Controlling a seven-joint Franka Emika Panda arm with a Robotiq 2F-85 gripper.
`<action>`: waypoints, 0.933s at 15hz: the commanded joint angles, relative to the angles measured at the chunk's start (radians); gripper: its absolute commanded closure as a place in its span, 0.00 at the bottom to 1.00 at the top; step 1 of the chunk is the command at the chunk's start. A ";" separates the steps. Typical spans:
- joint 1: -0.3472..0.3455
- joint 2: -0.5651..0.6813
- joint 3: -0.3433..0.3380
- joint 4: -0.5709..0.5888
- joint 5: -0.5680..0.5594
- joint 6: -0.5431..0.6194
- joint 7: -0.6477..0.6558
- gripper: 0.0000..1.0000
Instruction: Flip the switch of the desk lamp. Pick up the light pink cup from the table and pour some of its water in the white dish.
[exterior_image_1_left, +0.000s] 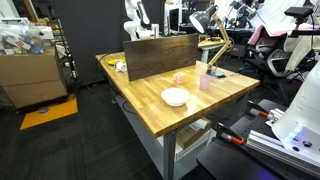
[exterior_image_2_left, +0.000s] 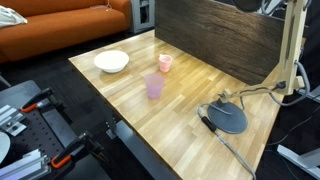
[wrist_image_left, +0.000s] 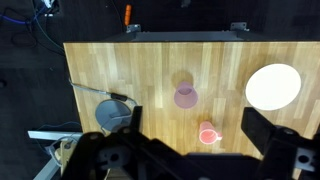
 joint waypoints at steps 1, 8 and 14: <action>0.005 0.083 0.008 0.006 -0.002 0.059 0.033 0.00; -0.006 0.165 0.010 -0.001 0.000 0.115 0.048 0.00; -0.010 0.158 0.012 -0.004 -0.004 0.132 0.064 0.00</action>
